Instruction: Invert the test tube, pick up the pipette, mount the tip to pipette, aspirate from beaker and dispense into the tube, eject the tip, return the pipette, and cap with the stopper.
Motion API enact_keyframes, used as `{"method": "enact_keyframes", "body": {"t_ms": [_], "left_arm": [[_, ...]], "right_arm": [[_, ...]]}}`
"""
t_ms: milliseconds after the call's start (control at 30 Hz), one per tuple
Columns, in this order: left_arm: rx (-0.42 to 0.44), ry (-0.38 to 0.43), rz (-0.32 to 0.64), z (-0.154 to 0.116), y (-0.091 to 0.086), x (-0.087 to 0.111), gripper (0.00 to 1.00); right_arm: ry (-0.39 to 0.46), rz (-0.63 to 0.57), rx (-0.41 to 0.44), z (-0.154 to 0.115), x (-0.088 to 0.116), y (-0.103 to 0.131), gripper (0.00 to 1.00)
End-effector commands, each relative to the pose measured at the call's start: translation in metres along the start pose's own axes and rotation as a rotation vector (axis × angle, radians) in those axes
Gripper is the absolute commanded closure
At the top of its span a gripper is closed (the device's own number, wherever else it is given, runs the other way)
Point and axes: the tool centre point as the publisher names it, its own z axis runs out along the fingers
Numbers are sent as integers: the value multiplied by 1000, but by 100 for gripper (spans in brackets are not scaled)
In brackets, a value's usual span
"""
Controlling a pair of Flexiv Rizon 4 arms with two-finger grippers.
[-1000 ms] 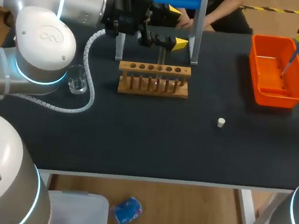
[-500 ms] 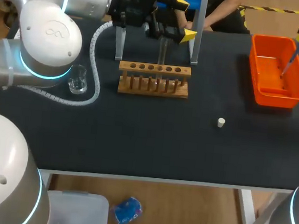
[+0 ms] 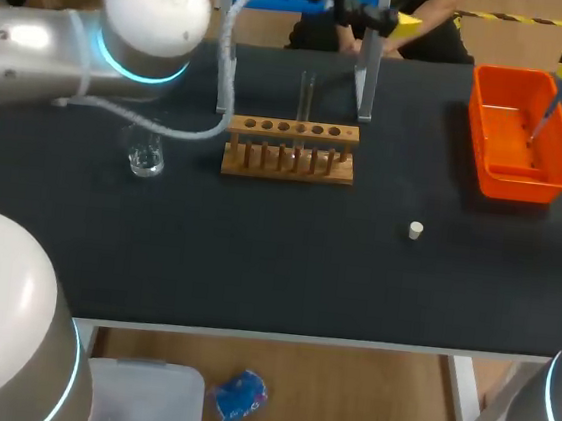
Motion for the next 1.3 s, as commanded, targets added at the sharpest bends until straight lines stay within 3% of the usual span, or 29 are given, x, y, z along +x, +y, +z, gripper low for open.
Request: {"method": "enact_keyframes", "body": {"t_ms": [33, 100, 800, 1300], "left_arm": [[-10, 42, -14, 65, -13, -15, 0], [-3, 38, -36, 77, -18, -12, 0], [4, 38, -43, 79, -17, -13, 0], [16, 76, -37, 149, -48, -24, 0]], "right_arm": [[-1, -1, 1, 0, 1, 0, 100], [-1, -1, 1, 0, 1, 0, 100], [-1, -1, 1, 0, 1, 0, 100], [-1, -1, 1, 0, 1, 0, 100]]}}
